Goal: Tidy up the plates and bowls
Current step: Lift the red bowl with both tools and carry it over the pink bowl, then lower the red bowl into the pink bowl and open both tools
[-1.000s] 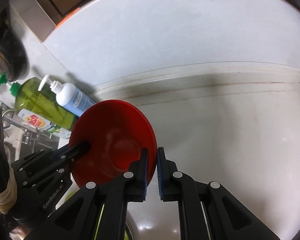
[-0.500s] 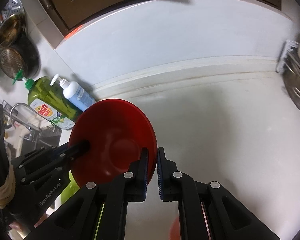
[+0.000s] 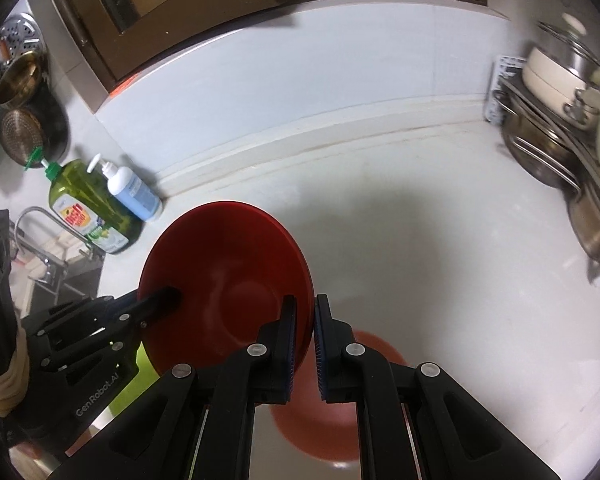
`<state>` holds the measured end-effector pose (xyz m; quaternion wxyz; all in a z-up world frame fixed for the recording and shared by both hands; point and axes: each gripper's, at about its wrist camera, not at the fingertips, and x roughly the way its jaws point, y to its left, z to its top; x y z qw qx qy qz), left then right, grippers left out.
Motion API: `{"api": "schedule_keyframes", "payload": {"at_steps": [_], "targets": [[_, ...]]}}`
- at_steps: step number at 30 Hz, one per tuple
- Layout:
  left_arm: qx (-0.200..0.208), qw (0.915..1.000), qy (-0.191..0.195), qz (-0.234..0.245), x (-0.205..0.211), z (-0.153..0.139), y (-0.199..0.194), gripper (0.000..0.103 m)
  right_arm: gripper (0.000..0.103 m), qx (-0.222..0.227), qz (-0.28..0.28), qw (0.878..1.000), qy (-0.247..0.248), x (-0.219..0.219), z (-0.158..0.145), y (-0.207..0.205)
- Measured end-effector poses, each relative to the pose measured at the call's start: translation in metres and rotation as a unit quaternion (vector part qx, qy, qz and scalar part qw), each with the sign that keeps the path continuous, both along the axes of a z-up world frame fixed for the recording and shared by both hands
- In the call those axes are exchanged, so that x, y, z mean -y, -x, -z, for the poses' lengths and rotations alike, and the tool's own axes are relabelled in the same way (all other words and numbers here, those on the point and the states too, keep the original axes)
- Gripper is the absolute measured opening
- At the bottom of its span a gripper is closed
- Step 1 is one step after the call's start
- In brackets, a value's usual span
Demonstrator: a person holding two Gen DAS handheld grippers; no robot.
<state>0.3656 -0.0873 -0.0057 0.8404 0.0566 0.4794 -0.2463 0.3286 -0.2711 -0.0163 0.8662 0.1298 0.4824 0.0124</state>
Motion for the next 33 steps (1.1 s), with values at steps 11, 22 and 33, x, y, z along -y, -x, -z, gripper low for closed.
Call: {"api": "schedule_keyframes", "payload": {"at_steps": [11, 22, 33], "targets": [[-0.033, 0.9985, -0.019, 0.041, 0.04, 0.02, 0.026, 0.012, 0.01, -0.033, 0.024, 0.999, -0.006, 0.033, 0.027, 0.035], [-0.065, 0.9952, -0.042, 0.06, 0.06, 0.047, 0.042, 0.013, 0.01, -0.068, 0.028, 0.997, -0.01, 0.049, 0.053, 0.051], [-0.084, 0.9931, -0.061, 0.056, 0.061, 0.066, 0.046, 0.012, 0.01, -0.087, 0.017, 0.996, -0.015, 0.05, 0.066, 0.048]]}}
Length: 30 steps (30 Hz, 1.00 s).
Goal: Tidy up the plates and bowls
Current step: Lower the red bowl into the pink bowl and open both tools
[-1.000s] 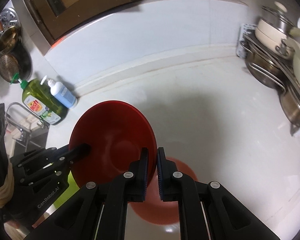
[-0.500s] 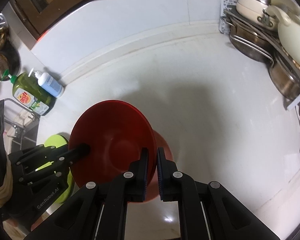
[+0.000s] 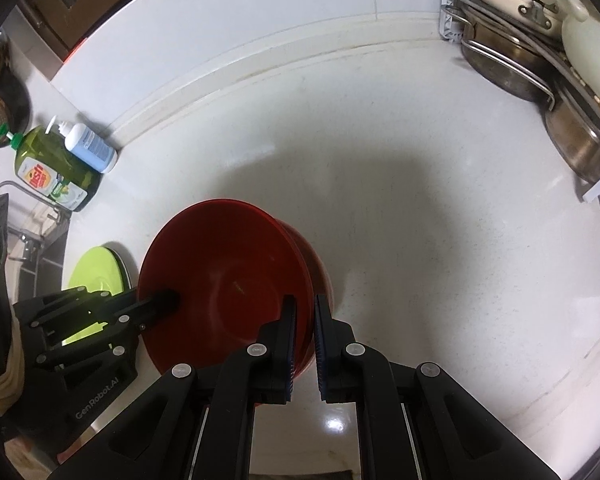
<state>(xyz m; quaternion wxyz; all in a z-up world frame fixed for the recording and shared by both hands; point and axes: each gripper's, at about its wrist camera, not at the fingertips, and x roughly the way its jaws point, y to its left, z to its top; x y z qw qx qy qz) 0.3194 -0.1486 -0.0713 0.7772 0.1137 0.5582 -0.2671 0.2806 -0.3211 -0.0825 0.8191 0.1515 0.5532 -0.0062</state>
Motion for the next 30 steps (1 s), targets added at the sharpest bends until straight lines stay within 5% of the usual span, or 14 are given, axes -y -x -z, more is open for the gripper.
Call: {"api": "schedule_keyframes", "payload": {"at_steps": [18, 25, 30], "targets": [[-0.007, 0.9999, -0.011, -0.004, 0.004, 0.011, 0.002, 0.014, 0.011, -0.014, -0.011, 1.0, -0.01, 0.0, 0.018, -0.001], [0.025, 0.9995, -0.02, 0.0, 0.003, 0.0, 0.005, 0.049, 0.018, -0.012, -0.023, 1.0, -0.012, -0.003, 0.019, 0.0], [0.037, 0.9992, -0.017, -0.003, -0.001, -0.007, 0.003, 0.054, 0.033, 0.0, -0.022, 1.0, 0.002, -0.007, 0.013, 0.003]]}}
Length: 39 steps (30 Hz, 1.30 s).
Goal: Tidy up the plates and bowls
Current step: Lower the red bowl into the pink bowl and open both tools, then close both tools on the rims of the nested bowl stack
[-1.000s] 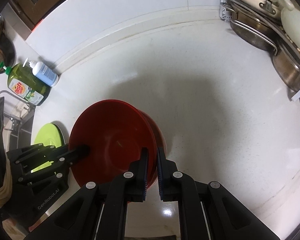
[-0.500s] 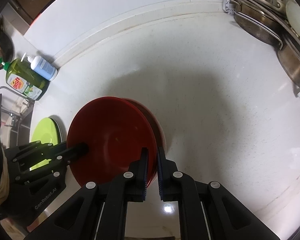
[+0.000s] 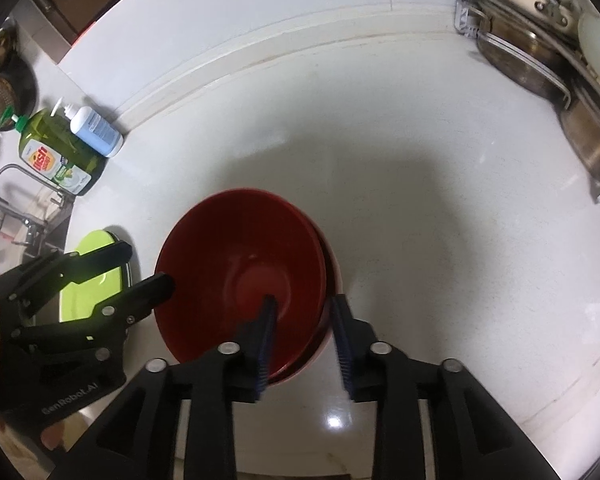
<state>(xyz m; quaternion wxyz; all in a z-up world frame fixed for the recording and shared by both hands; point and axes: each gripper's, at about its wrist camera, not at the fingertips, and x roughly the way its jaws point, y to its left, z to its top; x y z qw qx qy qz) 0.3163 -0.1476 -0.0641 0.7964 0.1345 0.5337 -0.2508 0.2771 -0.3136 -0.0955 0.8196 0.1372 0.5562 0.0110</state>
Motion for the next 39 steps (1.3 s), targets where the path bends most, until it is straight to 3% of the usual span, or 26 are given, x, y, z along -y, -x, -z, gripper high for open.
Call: {"api": "schedule_keyframes", "payload": {"at_steps": [19, 21, 39], "targets": [[0.012, 0.9998, 0.009, -0.009, -0.012, -0.01, -0.005, 0.057, 0.034, 0.041, 0.037, 0.998, 0.033, -0.004, -0.025, 0.01], [0.015, 0.9998, 0.006, -0.015, -0.013, -0.007, -0.006, 0.058, 0.039, 0.039, 0.042, 0.998, 0.032, -0.003, -0.021, 0.01], [-0.035, 0.9987, -0.013, -0.034, 0.0, 0.04, -0.026, 0.058, 0.04, -0.018, 0.096, 0.994, -0.039, 0.011, 0.031, -0.001]]}}
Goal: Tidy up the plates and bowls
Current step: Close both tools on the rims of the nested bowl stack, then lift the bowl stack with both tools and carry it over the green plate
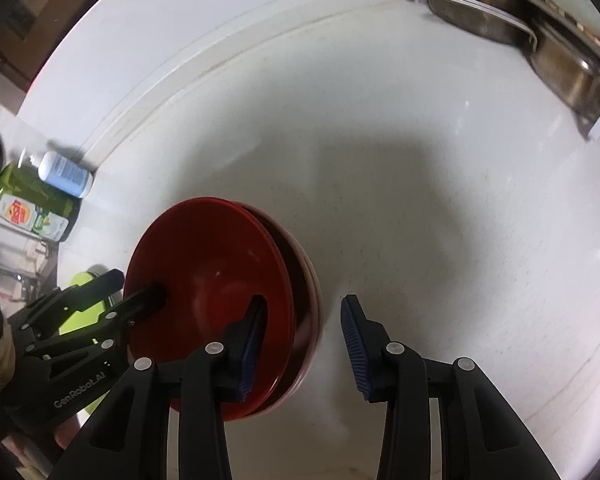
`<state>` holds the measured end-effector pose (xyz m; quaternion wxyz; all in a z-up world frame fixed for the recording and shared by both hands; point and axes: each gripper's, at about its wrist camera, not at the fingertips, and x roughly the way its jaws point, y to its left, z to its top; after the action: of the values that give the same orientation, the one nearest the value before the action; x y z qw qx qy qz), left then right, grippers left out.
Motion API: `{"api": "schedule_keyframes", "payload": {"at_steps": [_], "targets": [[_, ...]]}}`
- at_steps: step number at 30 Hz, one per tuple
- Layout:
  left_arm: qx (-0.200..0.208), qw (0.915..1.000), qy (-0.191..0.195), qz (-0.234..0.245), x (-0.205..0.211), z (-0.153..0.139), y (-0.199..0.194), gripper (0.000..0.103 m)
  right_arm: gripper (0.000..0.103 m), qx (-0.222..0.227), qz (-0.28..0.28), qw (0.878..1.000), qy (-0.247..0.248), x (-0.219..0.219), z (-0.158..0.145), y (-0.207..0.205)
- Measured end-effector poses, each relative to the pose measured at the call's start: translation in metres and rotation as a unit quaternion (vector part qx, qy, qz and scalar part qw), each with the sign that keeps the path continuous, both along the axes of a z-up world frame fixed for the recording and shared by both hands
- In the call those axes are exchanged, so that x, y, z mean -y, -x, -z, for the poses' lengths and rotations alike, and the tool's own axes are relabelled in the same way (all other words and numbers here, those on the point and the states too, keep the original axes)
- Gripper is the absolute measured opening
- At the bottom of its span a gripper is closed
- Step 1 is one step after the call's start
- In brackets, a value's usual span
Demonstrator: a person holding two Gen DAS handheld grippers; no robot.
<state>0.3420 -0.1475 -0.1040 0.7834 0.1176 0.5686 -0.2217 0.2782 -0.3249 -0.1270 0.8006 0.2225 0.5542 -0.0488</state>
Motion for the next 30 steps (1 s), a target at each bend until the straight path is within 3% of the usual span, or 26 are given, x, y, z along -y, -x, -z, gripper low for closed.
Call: {"api": "schedule_keyframes", "payload": {"at_steps": [5, 16, 30], "targets": [[-0.029, 0.9996, 0.002, 0.001, 0.004, 0.012, -0.001, 0.055, 0.039, -0.011, 0.003, 1.0, -0.014, 0.0, 0.008, -0.001], [-0.073, 0.9971, 0.023, 0.006, 0.011, 0.024, 0.004, 0.024, 0.028, -0.019, 0.012, 1.0, -0.022, 0.0, 0.014, 0.0], [-0.085, 0.9961, 0.018, -0.013, 0.008, 0.021, 0.007, 0.024, 0.024, -0.032, 0.031, 0.999, -0.017, -0.01, 0.008, -0.004]]}}
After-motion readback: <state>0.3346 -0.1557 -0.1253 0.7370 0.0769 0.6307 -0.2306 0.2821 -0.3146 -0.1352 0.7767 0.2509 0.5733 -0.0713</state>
